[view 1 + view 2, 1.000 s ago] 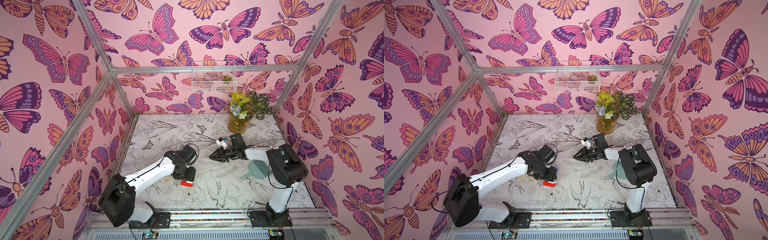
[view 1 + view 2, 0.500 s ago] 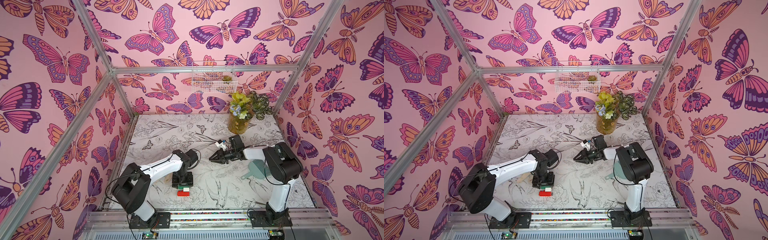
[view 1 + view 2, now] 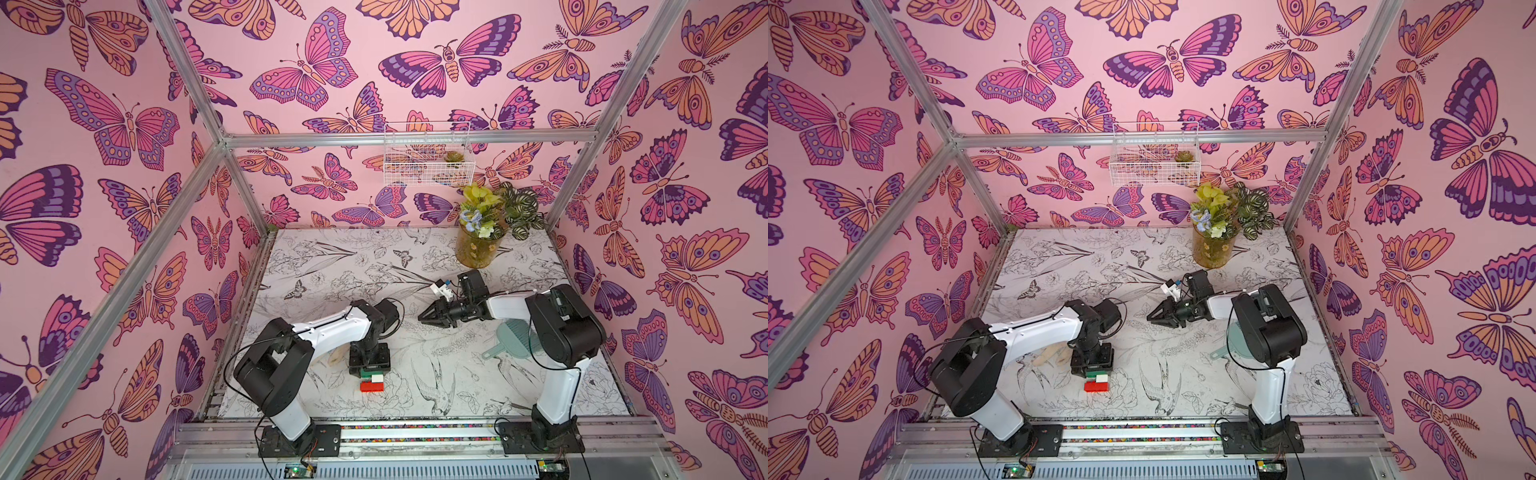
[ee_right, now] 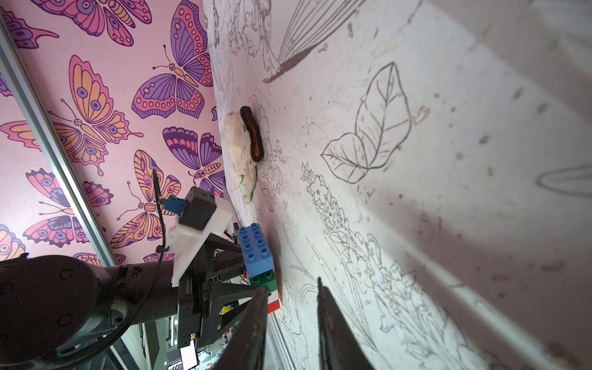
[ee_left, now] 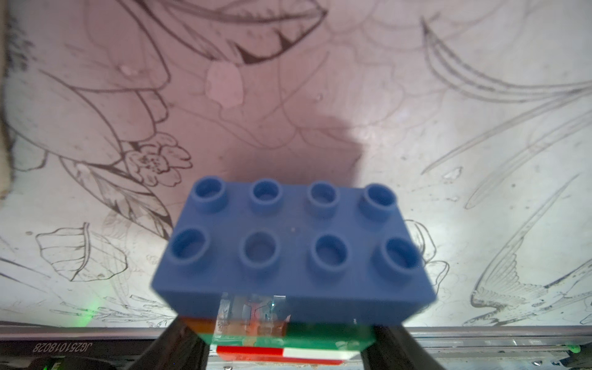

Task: Assemble the number 5 with lego
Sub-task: Place the lego brick at the center of the board.

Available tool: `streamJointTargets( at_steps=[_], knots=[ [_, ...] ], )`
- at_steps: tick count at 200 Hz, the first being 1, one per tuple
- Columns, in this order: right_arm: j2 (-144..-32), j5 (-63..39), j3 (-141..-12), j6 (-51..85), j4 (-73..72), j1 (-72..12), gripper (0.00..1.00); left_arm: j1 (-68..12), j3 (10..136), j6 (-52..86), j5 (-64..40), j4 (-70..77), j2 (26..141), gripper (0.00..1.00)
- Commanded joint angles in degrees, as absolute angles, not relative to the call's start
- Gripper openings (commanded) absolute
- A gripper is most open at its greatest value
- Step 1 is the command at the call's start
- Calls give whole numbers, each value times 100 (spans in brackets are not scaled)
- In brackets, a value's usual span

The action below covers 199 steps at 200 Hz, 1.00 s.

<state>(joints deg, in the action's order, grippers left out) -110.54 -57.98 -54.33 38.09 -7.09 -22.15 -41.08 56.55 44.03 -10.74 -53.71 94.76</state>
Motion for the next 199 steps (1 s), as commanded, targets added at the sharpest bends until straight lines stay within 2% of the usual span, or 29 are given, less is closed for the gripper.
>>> streamJointTargets(
  at_steps=[1,32,42,69,81,87,89,133,145,158,160,164,169,171,199],
  knots=[
    [-11053,-5867,-5401,3716,-662,-2188,29,-4137,5757,4417,-1122,-5371,9627,49],
    [-11015,-5831,-5415,3636,-540,-2188,29,-4143,5722,4381,-1160,-5318,9710,55],
    [-10987,-5814,-5423,3592,-473,-2188,29,-4141,5713,4381,-1134,-5310,9712,63],
    [-10939,-5775,-5456,3491,-296,-2188,29,-4142,5696,4356,-1164,-5292,9655,75],
    [-10903,-5742,-5466,3443,-220,-2202,29,-4146,5704,4293,-1177,-5312,9594,83],
    [-10887,-5719,-5483,3400,-158,-2210,29,-4141,5698,4290,-1173,-5309,9552,98],
    [-10882,-5714,-5488,3384,-138,-2214,29,-4144,5696,4289,-1170,-5302,9536,99],
    [-10576,-5451,-5607,3022,513,-2237,32,-4140,5728,4045,-1114,-5410,9282,100],
    [-10426,-5340,-5605,2925,664,-2232,39,-4140,5793,3917,-1007,-5510,9195,100],
    [-10234,-5159,-5565,2894,735,-2235,51,-4123,5886,3712,-781,-5550,9011,100],
    [-10207,-5120,-5564,2888,755,-2237,61,-4116,5906,3686,-725,-5547,8981,100],
    [-10146,-5035,-5569,2871,814,-2233,73,-4101,5941,3639,-606,-5546,8899,100],
    [-10062,-4919,-5574,2834,903,-2240,96,-4069,5989,3588,-383,-5537,8805,100],
    [-10028,-4875,-5579,2822,942,-2234,100,-4058,6013,3553,-291,-5535,8760,100],
    [-9495,-3986,-5588,2711,1298,-2232,99,-3895,6181,2413,1011,-4924,8100,100]
  ],
)
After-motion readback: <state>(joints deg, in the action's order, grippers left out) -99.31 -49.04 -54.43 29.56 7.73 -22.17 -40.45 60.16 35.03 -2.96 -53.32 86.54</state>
